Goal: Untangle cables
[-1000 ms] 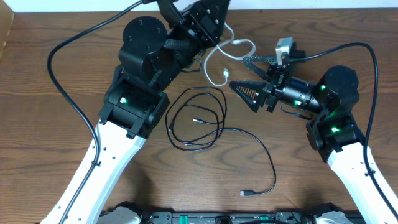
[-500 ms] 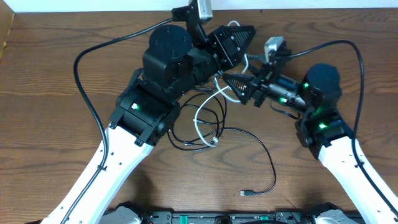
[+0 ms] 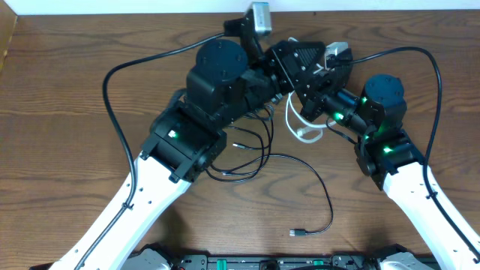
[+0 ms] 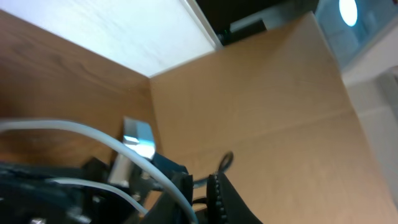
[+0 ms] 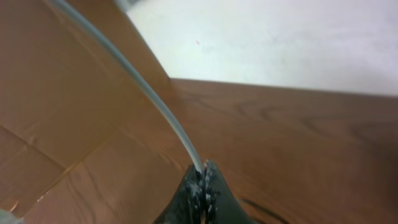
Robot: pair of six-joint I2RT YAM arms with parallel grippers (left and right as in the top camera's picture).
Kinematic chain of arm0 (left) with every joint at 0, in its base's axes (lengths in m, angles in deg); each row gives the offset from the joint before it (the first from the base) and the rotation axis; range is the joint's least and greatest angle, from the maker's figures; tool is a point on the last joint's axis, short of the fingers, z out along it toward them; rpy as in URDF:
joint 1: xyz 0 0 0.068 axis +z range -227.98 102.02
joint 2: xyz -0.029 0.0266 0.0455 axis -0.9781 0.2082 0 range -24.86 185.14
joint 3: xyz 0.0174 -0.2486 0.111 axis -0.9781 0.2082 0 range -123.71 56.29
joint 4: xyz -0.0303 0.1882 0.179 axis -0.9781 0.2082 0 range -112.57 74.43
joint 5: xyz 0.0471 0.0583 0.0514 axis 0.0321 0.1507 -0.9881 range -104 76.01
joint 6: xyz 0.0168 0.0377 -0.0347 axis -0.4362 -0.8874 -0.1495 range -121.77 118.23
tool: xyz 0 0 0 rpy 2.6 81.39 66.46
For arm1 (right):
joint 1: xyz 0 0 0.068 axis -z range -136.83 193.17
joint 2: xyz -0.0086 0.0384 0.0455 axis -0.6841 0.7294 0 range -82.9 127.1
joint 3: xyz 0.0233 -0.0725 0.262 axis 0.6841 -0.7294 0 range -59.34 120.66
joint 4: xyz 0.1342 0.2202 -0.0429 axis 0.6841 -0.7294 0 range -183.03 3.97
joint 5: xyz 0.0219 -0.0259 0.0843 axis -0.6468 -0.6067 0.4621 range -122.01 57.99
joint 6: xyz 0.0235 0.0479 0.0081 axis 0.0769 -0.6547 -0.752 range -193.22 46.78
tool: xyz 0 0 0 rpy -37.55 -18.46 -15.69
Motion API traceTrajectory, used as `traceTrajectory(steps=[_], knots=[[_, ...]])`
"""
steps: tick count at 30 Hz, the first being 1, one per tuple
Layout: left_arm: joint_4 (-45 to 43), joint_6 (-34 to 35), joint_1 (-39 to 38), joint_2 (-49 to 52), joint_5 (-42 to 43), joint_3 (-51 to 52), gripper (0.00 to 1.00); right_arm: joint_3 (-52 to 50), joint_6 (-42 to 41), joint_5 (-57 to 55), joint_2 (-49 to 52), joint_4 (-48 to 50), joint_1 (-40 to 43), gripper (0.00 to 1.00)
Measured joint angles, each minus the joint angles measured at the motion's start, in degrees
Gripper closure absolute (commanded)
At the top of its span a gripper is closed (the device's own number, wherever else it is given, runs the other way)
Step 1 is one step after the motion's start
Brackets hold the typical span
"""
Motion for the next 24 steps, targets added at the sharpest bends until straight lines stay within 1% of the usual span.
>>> traceTrajectory(steps=[2,5,6,8,13,14,15,16,19,23,24], knots=[[1.0,-0.6,1.6,0.0,-1.4,0.0,0.65,0.0,-0.7,-0.1,0.0,-2.9,1.0,0.99],[5.5,-3.3,5.0,0.0,-4.4,0.0,0.50,0.7,-2.4,-0.3,0.1,-10.0,4.7,0.99],[6.7,-3.8,6.2,0.1,-5.2,0.0,0.46,2.1,-2.7,-0.3,0.1,-15.1,6.1,0.99],[9.3,-5.8,8.0,0.1,-6.3,0.0,0.45,6.2,-2.0,-0.8,0.2,-24.3,8.8,0.99],[13.4,-11.4,9.8,0.0,-7.5,0.0,0.44,19.9,1.7,-3.3,0.8,-39.9,12.6,0.99],[14.2,-12.5,9.8,0.0,-7.5,0.0,0.44,23.2,2.9,-4.3,1.2,-42.8,13.3,0.99],[14.7,-13.9,9.8,0.0,-7.6,0.0,0.44,24.5,3.2,-4.6,1.5,-43.7,13.7,0.99],[15.5,-15.3,9.7,0.0,-7.6,0.0,0.44,28.9,4.5,-5.9,2.5,-45.8,15.0,0.99],[16.8,-17.7,9.8,0.0,-7.7,0.0,0.44,38.8,7.6,-6.9,7.2,-52.4,18.1,0.99],[19.4,-19.3,9.8,0.0,-7.8,0.0,0.44,56.4,11.0,-8.7,19.3,-59.3,24.9,0.99],[19.8,-19.5,9.7,0.0,-7.7,0.0,0.44,58.3,11.2,-8.8,20.8,-59.9,25.7,0.99]])
